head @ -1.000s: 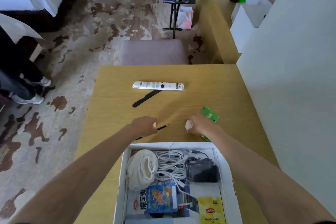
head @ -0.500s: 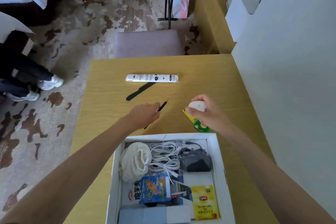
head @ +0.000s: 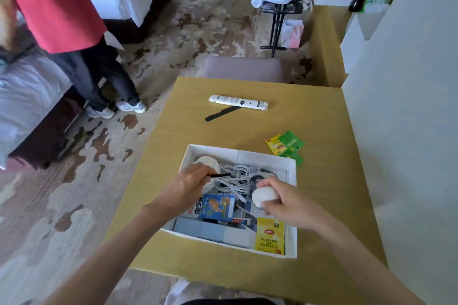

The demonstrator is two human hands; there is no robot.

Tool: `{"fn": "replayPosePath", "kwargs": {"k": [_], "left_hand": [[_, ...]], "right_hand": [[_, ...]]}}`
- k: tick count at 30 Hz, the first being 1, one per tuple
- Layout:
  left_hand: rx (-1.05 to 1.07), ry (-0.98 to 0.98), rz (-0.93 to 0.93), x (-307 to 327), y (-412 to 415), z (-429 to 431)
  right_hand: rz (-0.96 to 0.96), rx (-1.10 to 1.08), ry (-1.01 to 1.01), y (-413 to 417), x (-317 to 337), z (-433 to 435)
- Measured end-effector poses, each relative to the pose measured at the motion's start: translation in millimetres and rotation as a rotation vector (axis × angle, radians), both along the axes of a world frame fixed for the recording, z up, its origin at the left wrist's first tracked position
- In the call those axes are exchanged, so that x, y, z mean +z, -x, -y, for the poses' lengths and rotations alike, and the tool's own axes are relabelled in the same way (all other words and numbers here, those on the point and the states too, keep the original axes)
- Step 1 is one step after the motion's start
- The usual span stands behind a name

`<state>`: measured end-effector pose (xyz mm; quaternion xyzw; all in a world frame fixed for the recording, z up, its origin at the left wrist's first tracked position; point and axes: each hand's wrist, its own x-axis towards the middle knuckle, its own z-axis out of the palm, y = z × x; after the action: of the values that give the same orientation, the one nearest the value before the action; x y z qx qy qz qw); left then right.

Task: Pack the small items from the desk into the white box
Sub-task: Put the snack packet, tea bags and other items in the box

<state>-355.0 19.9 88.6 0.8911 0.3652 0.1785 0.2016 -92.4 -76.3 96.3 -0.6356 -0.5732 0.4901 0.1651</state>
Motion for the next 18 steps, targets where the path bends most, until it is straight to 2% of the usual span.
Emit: {"fn": "replayPosePath", "kwargs": {"k": [2, 5, 7, 11, 18], "left_hand": [[-0.019, 0.002, -0.038, -7.5, 13.5, 16.3], [-0.159, -0.010, -0.140, -22.3, 23.4, 34.6], [-0.191, 0.071, -0.159, -34.1, 19.3, 38.3], [-0.182, 0.169, -0.253, -51.9, 0.5, 30.6], [-0.217, 0.178, -0.376, -57.8, 13.3, 16.4]], "right_hand": [[0.156, 0.091, -0.005, 8.9, -7.0, 9.7], [0.229, 0.103, -0.022, 19.6, -13.2, 19.5], [0.270, 0.067, -0.045, 22.6, -13.6, 22.2], [0.260, -0.013, -0.034, 28.2, -11.9, 23.5], [0.260, -0.147, -0.021, 47.5, -21.2, 11.8]]}}
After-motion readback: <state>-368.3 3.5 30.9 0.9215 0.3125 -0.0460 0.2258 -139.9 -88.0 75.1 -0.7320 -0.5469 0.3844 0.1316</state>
